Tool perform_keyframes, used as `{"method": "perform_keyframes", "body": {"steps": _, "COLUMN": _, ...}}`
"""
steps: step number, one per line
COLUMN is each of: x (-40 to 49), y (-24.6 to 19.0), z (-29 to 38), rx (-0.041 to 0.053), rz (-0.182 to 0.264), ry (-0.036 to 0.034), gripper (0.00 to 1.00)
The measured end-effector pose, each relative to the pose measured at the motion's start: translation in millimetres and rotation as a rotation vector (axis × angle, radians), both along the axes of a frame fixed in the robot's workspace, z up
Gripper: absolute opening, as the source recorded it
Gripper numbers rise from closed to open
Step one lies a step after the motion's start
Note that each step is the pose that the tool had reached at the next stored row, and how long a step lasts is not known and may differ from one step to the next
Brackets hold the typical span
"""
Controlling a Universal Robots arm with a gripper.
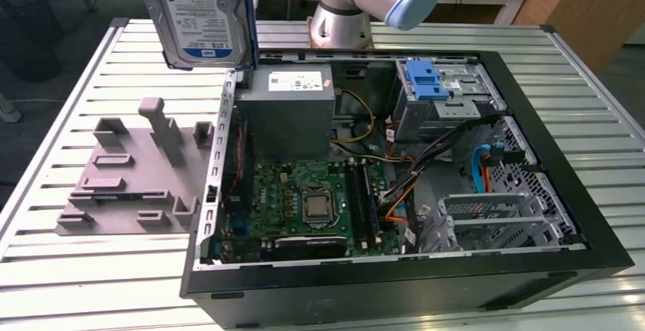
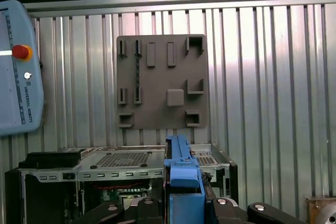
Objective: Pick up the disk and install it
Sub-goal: 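Pick up the disk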
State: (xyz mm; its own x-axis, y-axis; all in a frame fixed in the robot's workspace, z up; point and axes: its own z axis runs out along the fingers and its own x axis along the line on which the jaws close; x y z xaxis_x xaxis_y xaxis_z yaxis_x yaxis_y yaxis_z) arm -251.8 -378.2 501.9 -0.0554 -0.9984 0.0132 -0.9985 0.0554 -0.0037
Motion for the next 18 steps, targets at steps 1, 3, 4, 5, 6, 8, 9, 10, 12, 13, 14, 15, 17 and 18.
{"method": "perform_keyframes", "body": {"steps": 1, "x": 0.7, "y": 0.0, "z": 0.0, "rx": 0.0, "rz": 0.0, "ry": 0.0001, "gripper": 0.36}}
{"method": "perform_keyframes", "body": {"steps": 3, "x": 2.1, "y": 0.0, "z": 0.0, "rx": 0.0, "rz": 0.0, "ry": 0.0001, "gripper": 0.36}}
{"method": "perform_keyframes", "body": {"steps": 4, "x": 2.8, "y": -0.1, "z": 0.0, "rx": 0.0, "rz": 0.0, "ry": 0.0, "gripper": 0.36}}
{"method": "perform_keyframes", "body": {"steps": 5, "x": 3.6, "y": -0.1, "z": 0.0, "rx": 0.0, "rz": 0.0, "ry": 0.0, "gripper": 0.36}}
{"method": "perform_keyframes", "body": {"steps": 6, "x": 4.5, "y": -0.1, "z": 0.0, "rx": 0.0, "rz": 0.0, "ry": 0.0, "gripper": 0.36}}
{"method": "perform_keyframes", "body": {"steps": 8, "x": 6.2, "y": -0.1, "z": 0.0, "rx": -0.0001, "rz": 0.0, "ry": 0.0001, "gripper": 0.36}}
{"method": "perform_keyframes", "body": {"steps": 9, "x": 7.0, "y": -0.1, "z": 0.0, "rx": -0.0001, "rz": 0.0, "ry": 0.0001, "gripper": 0.36}}
{"method": "perform_keyframes", "body": {"steps": 10, "x": 7.8, "y": -0.2, "z": 0.0, "rx": 0.0, "rz": 0.0, "ry": 0.0, "gripper": 0.36}}
{"method": "perform_keyframes", "body": {"steps": 12, "x": 9.6, "y": -0.3, "z": 0.0, "rx": 0.0, "rz": 0.0, "ry": 0.0001, "gripper": 0.36}}
{"method": "perform_keyframes", "body": {"steps": 13, "x": 10.3, "y": -0.6, "z": 0.0, "rx": 0.0, "rz": 0.0, "ry": 0.0001, "gripper": 0.36}}
{"method": "perform_keyframes", "body": {"steps": 14, "x": 10.9, "y": -1.1, "z": 0.0, "rx": 0.0, "rz": 0.0, "ry": 0.0, "gripper": 0.36}}
{"method": "perform_keyframes", "body": {"steps": 15, "x": 11.5, "y": -1.6, "z": -0.1, "rx": 0.0, "rz": 0.0, "ry": 0.0, "gripper": 0.36}}
{"method": "perform_keyframes", "body": {"steps": 17, "x": 12.5, "y": -3.3, "z": -0.3, "rx": 0.0, "rz": 0.0, "ry": 0.0, "gripper": 0.36}}
{"method": "perform_keyframes", "body": {"steps": 18, "x": 12.9, "y": -4.4, "z": -0.4, "rx": 0.0, "rz": 0.0, "ry": 0.0, "gripper": 0.36}}
